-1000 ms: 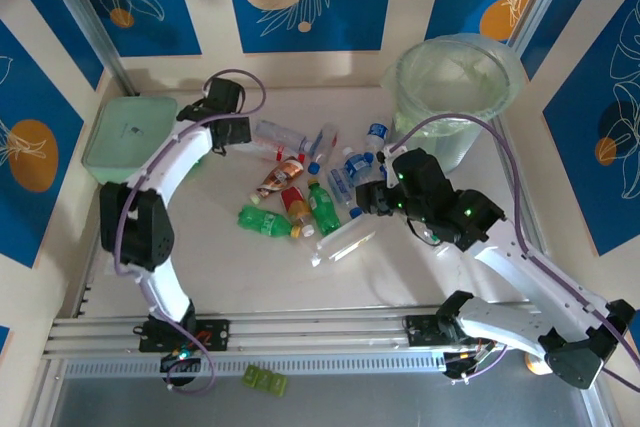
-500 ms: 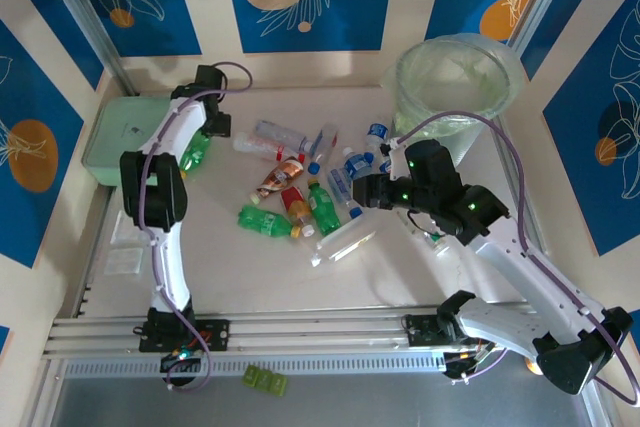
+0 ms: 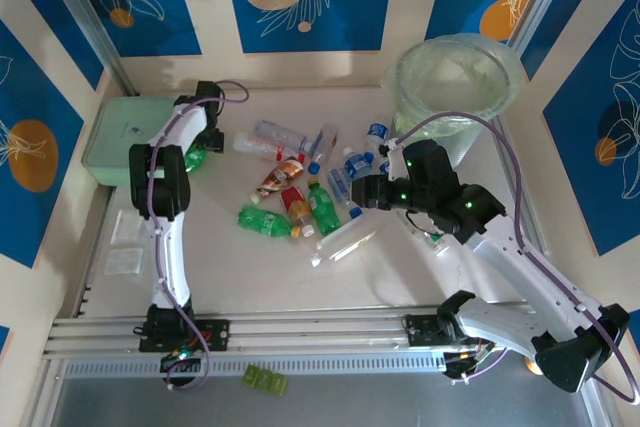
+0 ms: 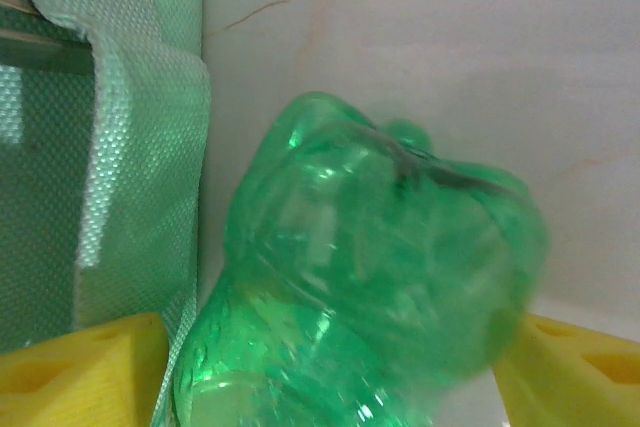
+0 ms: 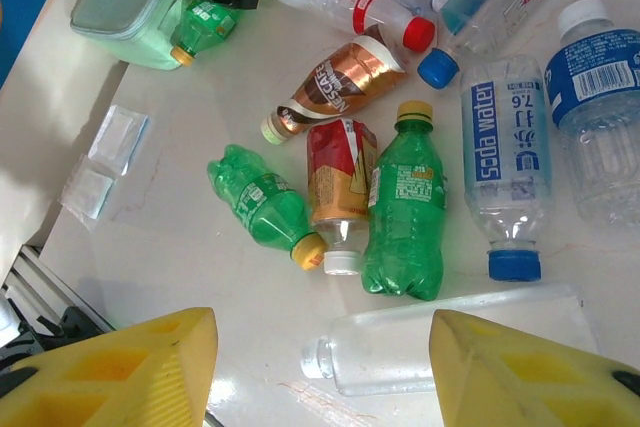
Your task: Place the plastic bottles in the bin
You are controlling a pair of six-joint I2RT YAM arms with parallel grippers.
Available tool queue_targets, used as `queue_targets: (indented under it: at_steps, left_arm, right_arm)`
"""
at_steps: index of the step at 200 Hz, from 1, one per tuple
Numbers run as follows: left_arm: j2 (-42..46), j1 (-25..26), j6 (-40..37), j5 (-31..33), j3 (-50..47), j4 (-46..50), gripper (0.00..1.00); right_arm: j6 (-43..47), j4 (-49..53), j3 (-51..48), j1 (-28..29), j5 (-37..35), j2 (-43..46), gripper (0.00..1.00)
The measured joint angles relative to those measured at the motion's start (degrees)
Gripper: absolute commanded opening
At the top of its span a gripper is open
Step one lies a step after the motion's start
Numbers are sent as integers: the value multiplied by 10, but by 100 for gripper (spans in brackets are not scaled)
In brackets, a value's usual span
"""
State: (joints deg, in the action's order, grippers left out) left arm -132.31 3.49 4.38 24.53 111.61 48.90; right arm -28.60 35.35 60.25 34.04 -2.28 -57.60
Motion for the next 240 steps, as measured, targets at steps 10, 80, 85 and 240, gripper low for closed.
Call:
queue_targets:
  at_steps: [10, 80, 85, 240]
  left_arm:
    - [-2, -3, 0, 0, 0, 0, 77]
    - [0, -19, 5, -37, 0, -3, 50]
    - [1, -19, 5, -40, 0, -4, 48]
    - [179, 39, 103, -185, -268, -89, 61]
  right_arm:
    - [-1, 0, 0, 0, 2, 0, 58]
    - [-12, -2, 0, 3, 8, -23, 58]
    - [-13, -2, 0, 4, 8, -23, 58]
    - [-25, -24, -9, 24, 6, -35, 58]
